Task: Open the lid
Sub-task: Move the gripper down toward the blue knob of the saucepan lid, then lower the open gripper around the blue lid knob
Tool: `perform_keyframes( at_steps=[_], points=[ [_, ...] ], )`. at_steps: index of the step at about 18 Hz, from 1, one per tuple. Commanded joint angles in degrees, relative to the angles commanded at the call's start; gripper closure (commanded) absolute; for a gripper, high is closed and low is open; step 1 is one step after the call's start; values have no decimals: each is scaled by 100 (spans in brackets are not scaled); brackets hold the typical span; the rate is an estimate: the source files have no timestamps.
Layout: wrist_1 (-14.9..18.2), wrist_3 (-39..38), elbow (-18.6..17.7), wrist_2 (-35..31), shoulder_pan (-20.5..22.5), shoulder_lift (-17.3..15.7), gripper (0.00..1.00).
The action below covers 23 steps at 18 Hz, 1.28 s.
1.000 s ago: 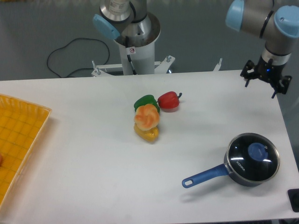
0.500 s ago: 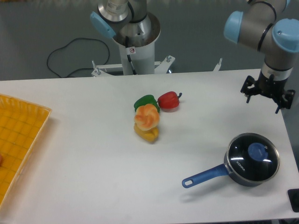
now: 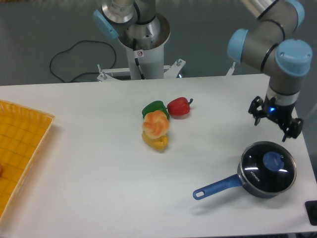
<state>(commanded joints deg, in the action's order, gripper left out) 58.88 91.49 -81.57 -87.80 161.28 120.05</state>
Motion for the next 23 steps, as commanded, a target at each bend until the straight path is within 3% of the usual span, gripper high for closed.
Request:
perform_keyframes(
  at_steps=[3, 10, 15, 23],
  points=[
    [175, 0, 185, 18, -9, 80, 0],
    [194, 0, 536, 18, -9, 71, 0],
    [176, 18, 1002, 0, -141, 378, 0],
    [194, 149, 1064, 0, -141, 476, 0]
  ],
)
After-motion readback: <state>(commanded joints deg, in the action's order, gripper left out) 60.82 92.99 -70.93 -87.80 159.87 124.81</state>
